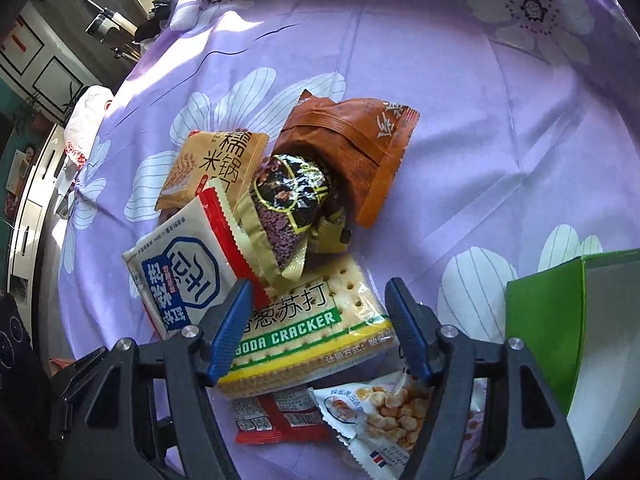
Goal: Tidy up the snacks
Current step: 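Grasp the yellow-green soda cracker pack with the right gripper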
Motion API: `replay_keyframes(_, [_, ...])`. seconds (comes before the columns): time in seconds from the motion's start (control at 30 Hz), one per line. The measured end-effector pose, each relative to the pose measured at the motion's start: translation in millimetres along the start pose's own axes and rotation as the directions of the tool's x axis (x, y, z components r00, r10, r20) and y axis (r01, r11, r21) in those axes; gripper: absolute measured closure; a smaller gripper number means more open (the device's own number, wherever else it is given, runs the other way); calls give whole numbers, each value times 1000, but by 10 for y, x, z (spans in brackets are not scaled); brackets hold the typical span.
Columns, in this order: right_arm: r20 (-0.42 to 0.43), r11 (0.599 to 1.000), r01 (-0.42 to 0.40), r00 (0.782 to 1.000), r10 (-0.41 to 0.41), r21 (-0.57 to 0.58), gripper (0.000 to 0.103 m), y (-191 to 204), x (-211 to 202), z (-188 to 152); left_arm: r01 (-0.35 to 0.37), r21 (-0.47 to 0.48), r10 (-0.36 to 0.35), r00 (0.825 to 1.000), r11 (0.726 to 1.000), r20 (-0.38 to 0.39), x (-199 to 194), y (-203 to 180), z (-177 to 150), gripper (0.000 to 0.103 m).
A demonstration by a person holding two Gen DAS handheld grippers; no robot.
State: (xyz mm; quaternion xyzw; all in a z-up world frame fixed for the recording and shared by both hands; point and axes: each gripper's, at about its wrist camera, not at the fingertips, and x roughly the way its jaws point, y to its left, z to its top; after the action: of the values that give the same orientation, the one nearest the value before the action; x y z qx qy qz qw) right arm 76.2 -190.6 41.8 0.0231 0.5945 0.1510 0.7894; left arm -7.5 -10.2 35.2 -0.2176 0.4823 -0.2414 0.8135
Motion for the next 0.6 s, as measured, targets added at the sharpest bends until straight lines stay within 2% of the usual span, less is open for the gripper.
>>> replay_keyframes(0.17, [-3,988,-150,989,150,-21,34,150,-47,-180,-33,6,33,999,999,-8,29,26,-1,43])
replay_keyframes(0.23, [15,991,-128,992,128,-35,34,215,-73,-245,-69,8,69,997,998,-23,41,47,-13,43])
replay_keyframes(0.4, [45,987,-158,986,159,-25,31,273,-113,-345,-116,5,117,992,993,-58,89,96,-57,43])
replay_keyframes(0.47, [37,991,-129,991,130,-20,23,312,-37,-351,-128,14,129,990,992,-58,97,78,-72,43])
replay_keyframes(0.53, [-17,994,-107,994,106,-9,23,354,133,-351,-136,28,138,989,990,-60,106,55,-90,43])
replay_keyframes(0.6, [10,997,-63,998,64,-44,22,436,144,-384,-149,39,151,987,988,-59,123,36,-100,43])
